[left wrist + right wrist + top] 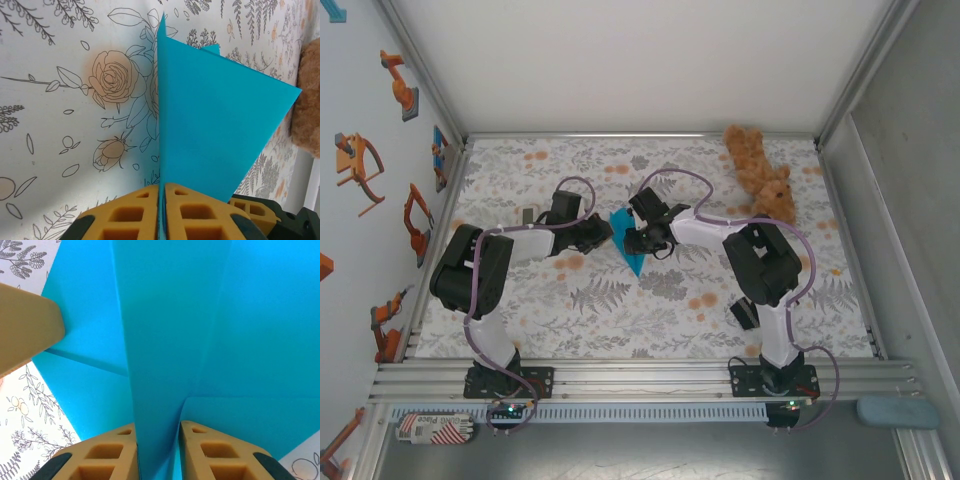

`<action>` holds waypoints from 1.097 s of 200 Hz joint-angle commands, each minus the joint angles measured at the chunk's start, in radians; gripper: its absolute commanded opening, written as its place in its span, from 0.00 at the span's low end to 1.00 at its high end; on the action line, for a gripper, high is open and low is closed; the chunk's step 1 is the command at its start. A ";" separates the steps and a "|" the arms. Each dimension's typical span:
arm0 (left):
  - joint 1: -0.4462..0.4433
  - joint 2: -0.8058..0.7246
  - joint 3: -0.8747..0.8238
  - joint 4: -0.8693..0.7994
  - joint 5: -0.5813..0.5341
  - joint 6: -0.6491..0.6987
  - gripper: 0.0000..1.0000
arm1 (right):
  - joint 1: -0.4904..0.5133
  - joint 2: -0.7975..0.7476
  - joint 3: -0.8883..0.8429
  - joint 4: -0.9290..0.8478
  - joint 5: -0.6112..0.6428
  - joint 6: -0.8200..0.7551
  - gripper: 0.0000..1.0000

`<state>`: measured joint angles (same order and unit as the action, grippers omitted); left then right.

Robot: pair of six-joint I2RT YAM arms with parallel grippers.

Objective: Fold a paper plane with a square sheet of paper (pick it up from the middle)
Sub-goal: Move the paper plane to the top-center of the table.

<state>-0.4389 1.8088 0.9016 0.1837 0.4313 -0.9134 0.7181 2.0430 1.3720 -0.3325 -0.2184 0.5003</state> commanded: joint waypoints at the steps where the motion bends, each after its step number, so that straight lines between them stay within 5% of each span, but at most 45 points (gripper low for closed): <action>1: -0.005 -0.014 0.010 -0.012 0.002 0.001 0.14 | 0.009 0.003 0.006 -0.012 0.019 0.014 0.22; 39: 0.004 -0.091 0.011 -0.088 -0.064 0.027 0.29 | 0.000 -0.023 0.009 -0.035 0.073 0.002 0.13; 97: 0.020 -0.290 0.014 -0.418 -0.413 0.104 0.82 | -0.058 -0.046 0.054 -0.109 0.219 -0.071 0.09; 119: 0.020 -0.347 0.012 -0.504 -0.526 0.127 0.94 | -0.090 -0.009 0.108 -0.152 0.244 -0.087 0.09; 144: 0.022 -0.384 0.003 -0.541 -0.571 0.141 1.00 | -0.115 0.032 0.167 -0.182 0.256 -0.101 0.09; 219: 0.020 -0.351 0.000 -0.520 -0.529 0.139 0.96 | -0.164 0.150 0.302 -0.227 0.225 -0.103 0.11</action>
<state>-0.4229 1.4425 0.9012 -0.3187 -0.1051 -0.7944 0.5636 2.1704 1.6363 -0.5137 0.0010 0.4084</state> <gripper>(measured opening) 0.963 0.104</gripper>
